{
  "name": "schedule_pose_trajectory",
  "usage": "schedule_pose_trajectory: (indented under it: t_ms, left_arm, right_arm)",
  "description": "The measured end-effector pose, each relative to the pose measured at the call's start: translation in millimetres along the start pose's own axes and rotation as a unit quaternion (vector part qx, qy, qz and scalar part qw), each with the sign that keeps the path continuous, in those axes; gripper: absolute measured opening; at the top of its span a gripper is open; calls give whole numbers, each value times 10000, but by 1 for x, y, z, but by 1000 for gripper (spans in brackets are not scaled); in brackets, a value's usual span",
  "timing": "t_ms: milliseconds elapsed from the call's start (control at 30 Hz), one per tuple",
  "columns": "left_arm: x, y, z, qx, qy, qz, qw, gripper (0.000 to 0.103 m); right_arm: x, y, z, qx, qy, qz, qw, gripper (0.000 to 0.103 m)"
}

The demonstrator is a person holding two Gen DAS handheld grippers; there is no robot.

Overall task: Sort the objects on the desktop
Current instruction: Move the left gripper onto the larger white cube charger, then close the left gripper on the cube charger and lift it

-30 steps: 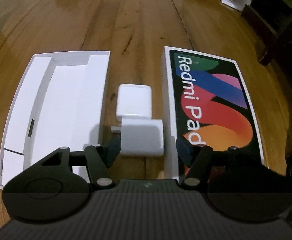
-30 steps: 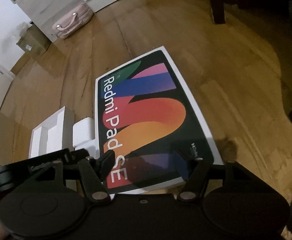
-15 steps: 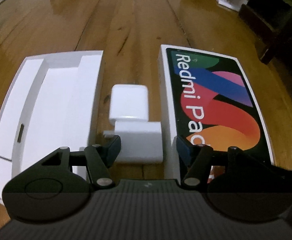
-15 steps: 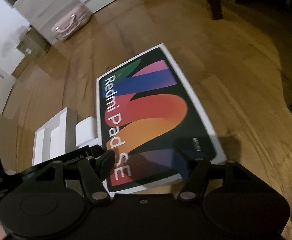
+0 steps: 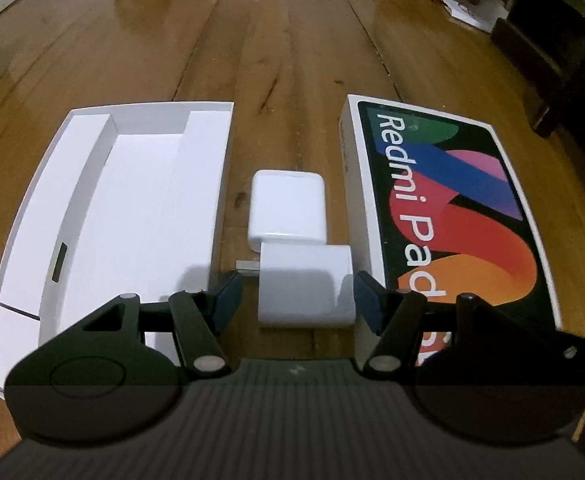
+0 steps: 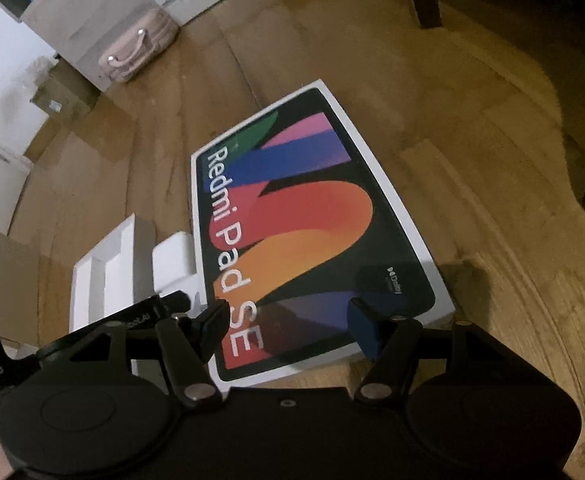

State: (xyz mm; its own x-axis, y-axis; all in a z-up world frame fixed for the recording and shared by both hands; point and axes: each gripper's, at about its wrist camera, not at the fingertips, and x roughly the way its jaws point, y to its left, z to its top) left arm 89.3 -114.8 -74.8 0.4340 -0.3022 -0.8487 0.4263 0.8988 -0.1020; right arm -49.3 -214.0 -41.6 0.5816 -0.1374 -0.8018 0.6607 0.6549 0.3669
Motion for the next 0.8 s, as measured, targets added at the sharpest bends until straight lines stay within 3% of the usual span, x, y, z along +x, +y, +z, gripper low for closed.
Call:
schedule_pose_trajectory:
  t_ms: [400, 600, 800]
  left_arm:
    - [15, 0, -4, 9, 41, -157, 9999, 58]
    - [21, 1, -3, -35, 164, -140, 9998, 60]
    - [19, 3, -8, 22, 197, -103, 9998, 58]
  right_arm:
    - [18, -2, 3, -152, -152, 136, 9997, 70]
    - [30, 9, 5, -400, -249, 504, 9976, 70]
    - [25, 18, 2, -547, -274, 453, 9971, 70]
